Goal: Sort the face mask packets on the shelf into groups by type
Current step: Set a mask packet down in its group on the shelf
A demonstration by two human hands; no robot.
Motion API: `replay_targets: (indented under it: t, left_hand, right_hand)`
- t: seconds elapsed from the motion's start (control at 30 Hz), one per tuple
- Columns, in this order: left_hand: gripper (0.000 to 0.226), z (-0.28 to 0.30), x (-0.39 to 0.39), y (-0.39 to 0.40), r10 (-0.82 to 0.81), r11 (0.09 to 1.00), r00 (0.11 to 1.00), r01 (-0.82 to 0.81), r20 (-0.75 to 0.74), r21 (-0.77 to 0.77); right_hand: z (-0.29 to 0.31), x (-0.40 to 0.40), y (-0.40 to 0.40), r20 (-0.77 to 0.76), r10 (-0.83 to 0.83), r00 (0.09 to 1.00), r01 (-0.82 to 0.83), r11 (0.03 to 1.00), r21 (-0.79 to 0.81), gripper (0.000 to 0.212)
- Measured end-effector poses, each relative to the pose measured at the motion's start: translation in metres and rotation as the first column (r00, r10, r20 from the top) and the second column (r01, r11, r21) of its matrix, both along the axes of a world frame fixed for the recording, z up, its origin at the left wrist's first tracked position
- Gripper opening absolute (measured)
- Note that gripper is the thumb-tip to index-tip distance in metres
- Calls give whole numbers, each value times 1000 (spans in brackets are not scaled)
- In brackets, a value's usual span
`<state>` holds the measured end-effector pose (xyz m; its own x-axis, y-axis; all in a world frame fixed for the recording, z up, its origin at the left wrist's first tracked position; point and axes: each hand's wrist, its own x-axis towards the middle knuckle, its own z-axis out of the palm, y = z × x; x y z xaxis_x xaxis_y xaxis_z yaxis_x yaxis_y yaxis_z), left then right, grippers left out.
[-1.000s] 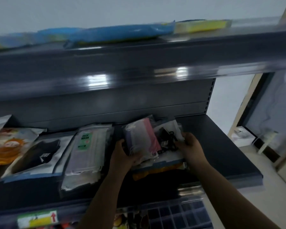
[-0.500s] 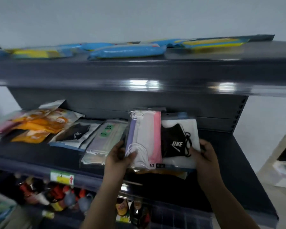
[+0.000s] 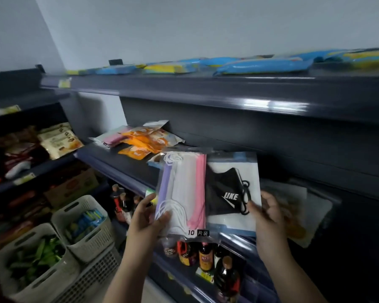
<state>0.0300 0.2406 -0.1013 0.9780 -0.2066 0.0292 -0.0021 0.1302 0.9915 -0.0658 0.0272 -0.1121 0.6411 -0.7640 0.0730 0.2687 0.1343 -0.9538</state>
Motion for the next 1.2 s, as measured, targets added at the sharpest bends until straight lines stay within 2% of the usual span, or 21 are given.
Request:
replay_targets:
  t: [0.4, 0.6, 0.83, 1.2]
  left_hand:
    - [43, 14, 62, 115, 143, 985, 990, -143, -6, -94]
    - [45, 14, 111, 195, 255, 963, 967, -252, 16, -93]
    - [39, 12, 169, 269, 313, 948, 949, -309, 42, -75]
    - [27, 9, 249, 309, 347, 934, 938, -345, 5, -92]
  right_hand:
    - [5, 95, 92, 0, 92, 996, -92, 996, -1, 27]
    - [4, 157, 162, -18, 149, 989, -149, 989, 4, 26]
    - [1, 224, 230, -12, 188, 982, -188, 982, 8, 21]
    - [-6, 322, 275, -30, 229, 973, -229, 973, 23, 24]
